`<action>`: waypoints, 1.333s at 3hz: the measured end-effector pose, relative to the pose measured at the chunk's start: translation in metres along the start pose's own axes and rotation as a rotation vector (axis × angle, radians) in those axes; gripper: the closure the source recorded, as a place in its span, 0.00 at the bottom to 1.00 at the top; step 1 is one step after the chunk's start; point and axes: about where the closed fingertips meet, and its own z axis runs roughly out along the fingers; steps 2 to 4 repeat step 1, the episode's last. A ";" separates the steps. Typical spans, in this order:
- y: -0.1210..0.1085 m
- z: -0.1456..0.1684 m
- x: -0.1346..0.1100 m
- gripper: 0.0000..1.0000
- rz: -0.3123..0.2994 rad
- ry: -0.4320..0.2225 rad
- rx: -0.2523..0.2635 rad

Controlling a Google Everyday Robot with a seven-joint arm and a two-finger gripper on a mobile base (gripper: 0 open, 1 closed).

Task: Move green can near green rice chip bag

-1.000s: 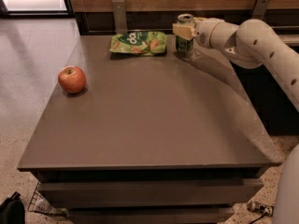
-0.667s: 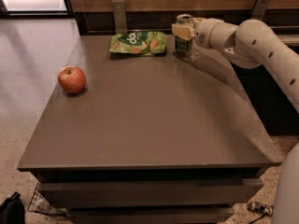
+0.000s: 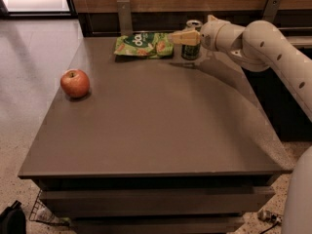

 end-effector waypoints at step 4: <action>0.000 0.000 0.000 0.00 0.000 0.000 0.000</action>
Offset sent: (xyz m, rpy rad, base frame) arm 0.0000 0.0000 0.0000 0.0000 0.0000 0.0000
